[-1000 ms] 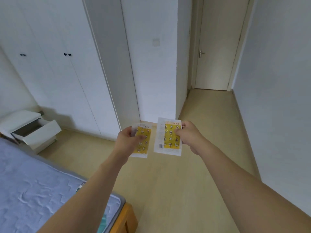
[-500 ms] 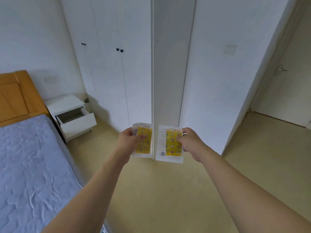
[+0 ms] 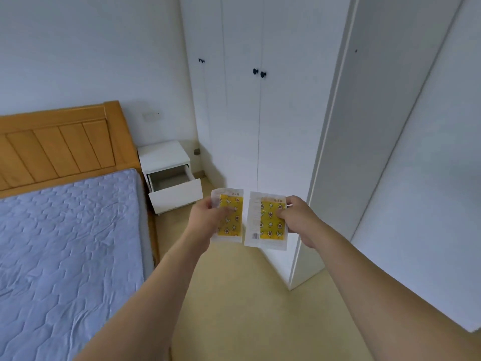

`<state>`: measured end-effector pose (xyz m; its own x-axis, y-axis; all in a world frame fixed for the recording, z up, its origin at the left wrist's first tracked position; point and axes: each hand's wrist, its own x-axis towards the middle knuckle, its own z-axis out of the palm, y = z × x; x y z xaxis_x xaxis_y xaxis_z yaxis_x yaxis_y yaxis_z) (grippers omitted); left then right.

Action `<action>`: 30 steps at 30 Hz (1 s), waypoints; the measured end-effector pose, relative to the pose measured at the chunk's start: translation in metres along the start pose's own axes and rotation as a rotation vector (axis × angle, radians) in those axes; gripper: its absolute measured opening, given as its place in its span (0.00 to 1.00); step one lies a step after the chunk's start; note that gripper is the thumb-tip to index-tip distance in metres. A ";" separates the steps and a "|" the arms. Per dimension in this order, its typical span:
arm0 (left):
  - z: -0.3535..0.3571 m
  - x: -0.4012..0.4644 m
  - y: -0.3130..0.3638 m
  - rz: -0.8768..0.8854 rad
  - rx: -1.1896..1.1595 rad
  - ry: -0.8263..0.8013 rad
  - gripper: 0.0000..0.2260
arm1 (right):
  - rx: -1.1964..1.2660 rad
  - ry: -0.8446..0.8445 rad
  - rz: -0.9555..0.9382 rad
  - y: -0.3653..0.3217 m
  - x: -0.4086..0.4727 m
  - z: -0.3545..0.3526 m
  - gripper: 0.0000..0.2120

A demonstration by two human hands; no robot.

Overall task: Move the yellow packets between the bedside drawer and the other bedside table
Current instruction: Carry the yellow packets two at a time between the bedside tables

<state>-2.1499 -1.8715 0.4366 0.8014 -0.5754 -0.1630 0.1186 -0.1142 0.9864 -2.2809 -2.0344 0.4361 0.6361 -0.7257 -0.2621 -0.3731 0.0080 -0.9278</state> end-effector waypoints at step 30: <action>-0.255 0.653 0.089 -0.167 -0.088 0.462 0.07 | -0.148 -0.385 -0.057 -0.273 0.652 0.363 0.09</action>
<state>-1.4661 -2.0508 0.4238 0.9410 -0.1340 -0.3109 0.3002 -0.0942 0.9492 -1.5192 -2.2595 0.4223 0.8541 -0.4118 -0.3177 -0.4052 -0.1440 -0.9028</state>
